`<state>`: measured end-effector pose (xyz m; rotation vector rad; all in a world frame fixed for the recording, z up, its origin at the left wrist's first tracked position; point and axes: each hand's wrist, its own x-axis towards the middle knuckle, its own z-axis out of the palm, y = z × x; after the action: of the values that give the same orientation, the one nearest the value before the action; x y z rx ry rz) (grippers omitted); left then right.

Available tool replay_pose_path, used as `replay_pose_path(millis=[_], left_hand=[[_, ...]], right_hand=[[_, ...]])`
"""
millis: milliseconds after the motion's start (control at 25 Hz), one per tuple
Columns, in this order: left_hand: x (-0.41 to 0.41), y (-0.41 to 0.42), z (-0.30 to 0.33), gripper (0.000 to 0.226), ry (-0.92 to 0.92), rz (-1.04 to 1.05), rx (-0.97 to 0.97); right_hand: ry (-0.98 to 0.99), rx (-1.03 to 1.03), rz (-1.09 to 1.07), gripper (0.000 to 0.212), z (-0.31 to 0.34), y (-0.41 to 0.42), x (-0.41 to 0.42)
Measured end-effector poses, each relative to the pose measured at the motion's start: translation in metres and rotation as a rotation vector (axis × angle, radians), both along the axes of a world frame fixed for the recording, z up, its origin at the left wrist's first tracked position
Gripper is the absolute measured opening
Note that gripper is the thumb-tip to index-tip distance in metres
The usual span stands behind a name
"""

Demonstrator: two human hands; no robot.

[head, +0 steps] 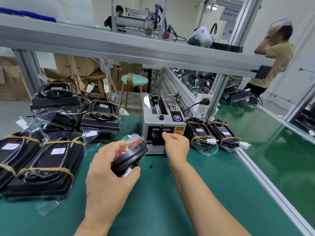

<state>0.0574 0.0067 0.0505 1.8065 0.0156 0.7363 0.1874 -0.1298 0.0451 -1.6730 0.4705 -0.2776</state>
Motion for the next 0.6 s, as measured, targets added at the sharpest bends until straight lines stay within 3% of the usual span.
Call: replay_pose_path(millis=[360, 440, 600], left_hand=[[-0.005, -0.002, 0.009, 0.058, 0.015, 0.046, 0.021], [-0.005, -0.003, 0.01, 0.057, 0.014, 0.06, 0.024], [-0.001, -0.006, 0.006, 0.055, 0.004, 0.094, 0.065]], right_hand=[[0.112, 0.255, -0.121, 0.015, 0.014, 0.015, 0.006], [0.067, 0.34, 0.071, 0.013, 0.025, 0.011, -0.017], [-0.121, 0.273, 0.726, 0.01, 0.052, 0.006, -0.077]])
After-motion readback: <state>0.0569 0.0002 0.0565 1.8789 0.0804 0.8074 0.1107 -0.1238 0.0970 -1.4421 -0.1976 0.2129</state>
